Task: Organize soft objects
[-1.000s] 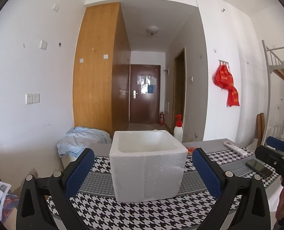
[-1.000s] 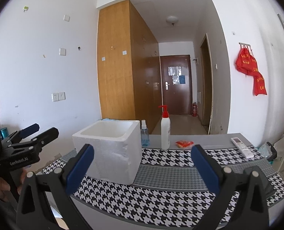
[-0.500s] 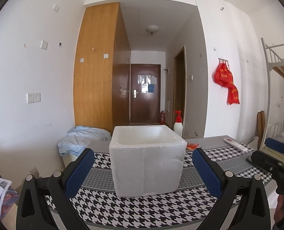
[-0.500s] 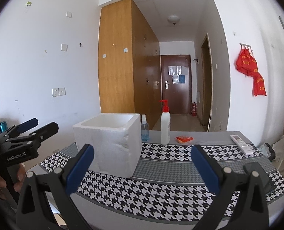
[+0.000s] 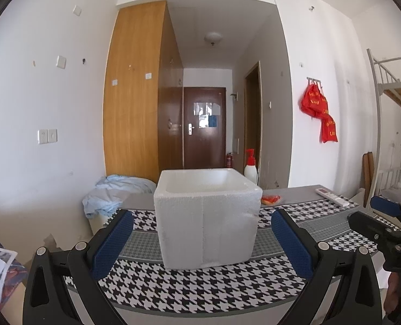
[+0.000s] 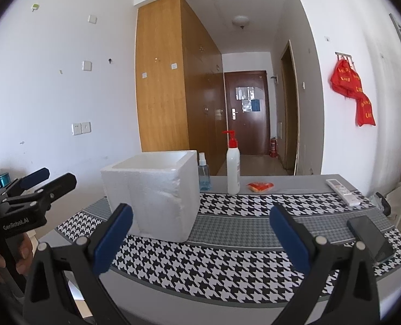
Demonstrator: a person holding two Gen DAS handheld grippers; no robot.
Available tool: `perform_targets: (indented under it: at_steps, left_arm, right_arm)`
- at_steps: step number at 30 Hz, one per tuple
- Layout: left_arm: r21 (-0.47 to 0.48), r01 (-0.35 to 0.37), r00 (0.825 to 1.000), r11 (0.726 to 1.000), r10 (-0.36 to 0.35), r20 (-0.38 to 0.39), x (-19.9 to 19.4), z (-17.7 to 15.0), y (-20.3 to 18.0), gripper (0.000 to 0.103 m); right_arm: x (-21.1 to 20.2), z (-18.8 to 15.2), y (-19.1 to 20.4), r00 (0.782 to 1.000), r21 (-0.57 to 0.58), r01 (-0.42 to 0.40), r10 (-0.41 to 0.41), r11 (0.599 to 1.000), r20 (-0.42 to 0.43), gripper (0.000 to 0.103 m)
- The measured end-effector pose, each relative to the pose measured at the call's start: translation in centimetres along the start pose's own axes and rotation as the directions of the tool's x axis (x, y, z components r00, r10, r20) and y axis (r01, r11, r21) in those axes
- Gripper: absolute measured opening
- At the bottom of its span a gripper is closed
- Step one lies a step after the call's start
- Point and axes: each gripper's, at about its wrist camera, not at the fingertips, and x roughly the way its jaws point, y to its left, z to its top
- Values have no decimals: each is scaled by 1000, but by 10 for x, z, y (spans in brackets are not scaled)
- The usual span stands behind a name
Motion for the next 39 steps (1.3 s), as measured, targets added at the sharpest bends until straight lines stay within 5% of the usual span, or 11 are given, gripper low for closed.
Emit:
perform_targets:
  at_steps: [39]
  left_arm:
    - [24,-1,1000,1000,1,-18,-7,-11,-3,102]
  right_arm:
    - [-5,-7,13,1000,-26,4,-4,1000,-6,102]
